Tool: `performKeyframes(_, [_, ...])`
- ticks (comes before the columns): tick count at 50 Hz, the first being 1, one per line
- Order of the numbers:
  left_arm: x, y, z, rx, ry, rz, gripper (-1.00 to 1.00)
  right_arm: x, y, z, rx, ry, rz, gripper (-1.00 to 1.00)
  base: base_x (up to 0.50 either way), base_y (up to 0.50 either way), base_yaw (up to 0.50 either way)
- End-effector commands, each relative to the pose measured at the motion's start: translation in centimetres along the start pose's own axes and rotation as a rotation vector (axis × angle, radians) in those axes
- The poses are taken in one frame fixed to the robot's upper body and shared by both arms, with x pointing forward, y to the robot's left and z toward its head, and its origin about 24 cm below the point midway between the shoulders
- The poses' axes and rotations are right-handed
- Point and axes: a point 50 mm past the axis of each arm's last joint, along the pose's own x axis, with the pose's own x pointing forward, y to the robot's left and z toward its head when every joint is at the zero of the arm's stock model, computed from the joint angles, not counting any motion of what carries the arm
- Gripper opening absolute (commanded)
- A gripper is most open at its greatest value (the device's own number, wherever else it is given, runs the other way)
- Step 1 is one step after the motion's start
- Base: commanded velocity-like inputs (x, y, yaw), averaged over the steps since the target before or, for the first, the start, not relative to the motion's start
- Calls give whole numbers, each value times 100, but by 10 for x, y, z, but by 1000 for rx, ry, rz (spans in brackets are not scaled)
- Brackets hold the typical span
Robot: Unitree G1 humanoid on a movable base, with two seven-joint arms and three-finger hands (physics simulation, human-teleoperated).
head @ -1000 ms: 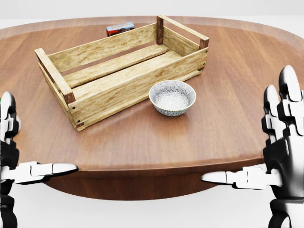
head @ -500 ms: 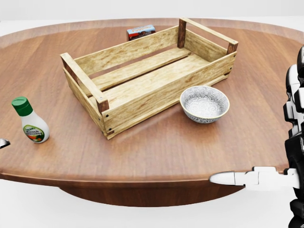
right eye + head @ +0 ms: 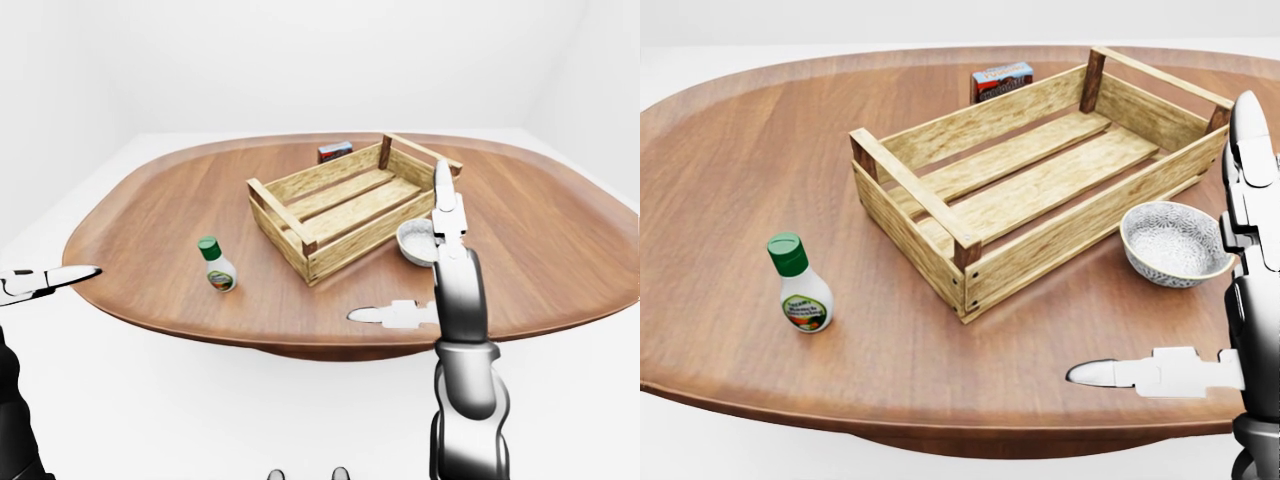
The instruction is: Pick up the salad dressing and put it in the tray.
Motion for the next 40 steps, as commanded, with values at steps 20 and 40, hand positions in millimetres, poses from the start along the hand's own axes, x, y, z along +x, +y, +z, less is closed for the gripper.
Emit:
performKeyframes(20, [-2, -2, -4, 10, 17, -14, 100, 1, -5, 3, 121, -36, 11, 100, 41, 25, 0])
performKeyframes(40, [-2, -2, -4, 11, 18, -17, 100, -1, -3, -9, 138, 20, 33, 100, 50, 0, 0])
